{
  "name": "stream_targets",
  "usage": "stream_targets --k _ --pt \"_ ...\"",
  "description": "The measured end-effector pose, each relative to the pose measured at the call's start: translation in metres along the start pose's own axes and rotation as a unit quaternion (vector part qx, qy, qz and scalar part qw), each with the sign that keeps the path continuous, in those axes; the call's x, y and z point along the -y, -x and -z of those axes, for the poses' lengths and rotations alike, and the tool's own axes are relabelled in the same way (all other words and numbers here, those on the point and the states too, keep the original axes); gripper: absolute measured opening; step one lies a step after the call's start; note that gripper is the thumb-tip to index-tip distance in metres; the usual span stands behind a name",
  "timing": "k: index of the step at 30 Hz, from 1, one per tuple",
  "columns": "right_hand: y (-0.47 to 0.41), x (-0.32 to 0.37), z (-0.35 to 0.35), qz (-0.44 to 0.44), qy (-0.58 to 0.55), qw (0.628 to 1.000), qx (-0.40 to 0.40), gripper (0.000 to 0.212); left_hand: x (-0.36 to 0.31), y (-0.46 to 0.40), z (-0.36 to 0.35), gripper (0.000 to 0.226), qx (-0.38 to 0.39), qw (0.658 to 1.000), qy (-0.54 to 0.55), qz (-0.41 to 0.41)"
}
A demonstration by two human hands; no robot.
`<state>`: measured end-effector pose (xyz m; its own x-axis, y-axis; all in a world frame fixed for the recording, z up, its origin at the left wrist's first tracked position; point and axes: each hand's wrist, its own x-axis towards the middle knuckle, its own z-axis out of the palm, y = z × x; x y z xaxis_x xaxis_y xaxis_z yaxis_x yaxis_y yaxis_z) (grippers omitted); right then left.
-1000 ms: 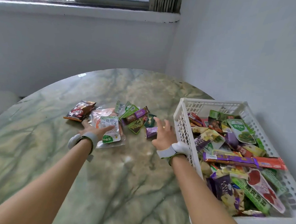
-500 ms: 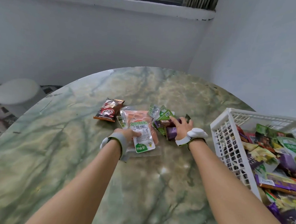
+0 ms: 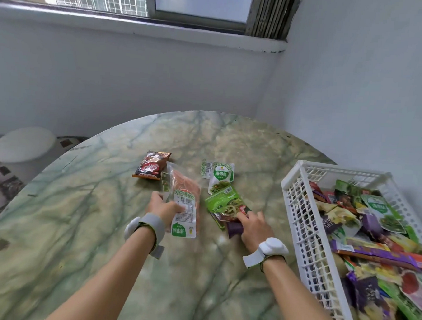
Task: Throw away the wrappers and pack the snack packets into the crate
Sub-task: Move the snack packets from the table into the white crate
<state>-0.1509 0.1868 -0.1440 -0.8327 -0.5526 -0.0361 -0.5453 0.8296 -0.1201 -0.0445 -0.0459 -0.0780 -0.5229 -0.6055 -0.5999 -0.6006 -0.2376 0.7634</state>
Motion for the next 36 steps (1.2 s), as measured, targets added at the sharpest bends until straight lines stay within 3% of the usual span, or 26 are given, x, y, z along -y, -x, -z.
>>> stream_targets --k 3,8,13,16,19,22,24,26,28,30,34,36 --pt "0.024 -0.013 0.012 0.004 -0.034 0.999 -0.008 0.032 -0.010 0.019 -0.003 0.039 -0.084 0.992 -0.074 -0.057" --pt "0.069 -0.047 0.057 0.026 -0.110 0.985 -0.129 0.032 -0.035 0.074 -0.052 0.038 -0.202 0.954 -0.147 -0.163" --pt "0.090 -0.110 0.132 0.024 -0.258 0.920 -0.292 0.020 -0.072 0.138 -0.129 0.034 -0.234 0.927 -0.102 -0.276" --pt "0.107 -0.166 0.161 -0.024 -0.254 0.912 -0.321 0.026 -0.086 0.162 -0.178 0.044 -0.157 0.943 -0.013 -0.294" --pt "0.114 -0.224 0.176 -0.091 -0.178 0.916 -0.348 0.023 -0.094 0.180 -0.233 0.043 -0.033 0.960 0.054 -0.274" --pt "0.106 -0.258 0.187 -0.110 -0.145 0.922 -0.343 0.028 -0.092 0.179 -0.281 0.039 0.098 0.953 0.151 -0.245" --pt "0.096 -0.286 0.185 -0.112 -0.102 0.948 -0.280 0.036 -0.081 0.175 -0.318 0.044 0.155 0.954 0.134 -0.218" --pt "0.093 -0.314 0.180 -0.099 -0.061 0.989 -0.096 0.059 -0.061 0.175 -0.351 0.071 0.156 0.958 -0.053 -0.235" --pt "0.092 -0.328 0.173 -0.087 -0.064 0.994 0.031 0.071 -0.044 0.170 -0.361 0.088 0.106 0.923 -0.214 -0.302" --pt "0.098 -0.333 0.165 -0.088 -0.107 0.990 -0.007 0.064 -0.032 0.160 -0.360 0.081 0.077 0.869 -0.300 -0.385" --pt "0.109 -0.323 0.155 -0.090 -0.120 0.986 -0.069 0.037 -0.012 0.135 -0.342 0.050 0.108 0.695 -0.522 -0.483" --pt "0.111 -0.319 0.152 -0.104 -0.114 0.983 -0.104 0.030 -0.010 0.134 -0.339 0.051 0.100 0.669 -0.553 -0.487"
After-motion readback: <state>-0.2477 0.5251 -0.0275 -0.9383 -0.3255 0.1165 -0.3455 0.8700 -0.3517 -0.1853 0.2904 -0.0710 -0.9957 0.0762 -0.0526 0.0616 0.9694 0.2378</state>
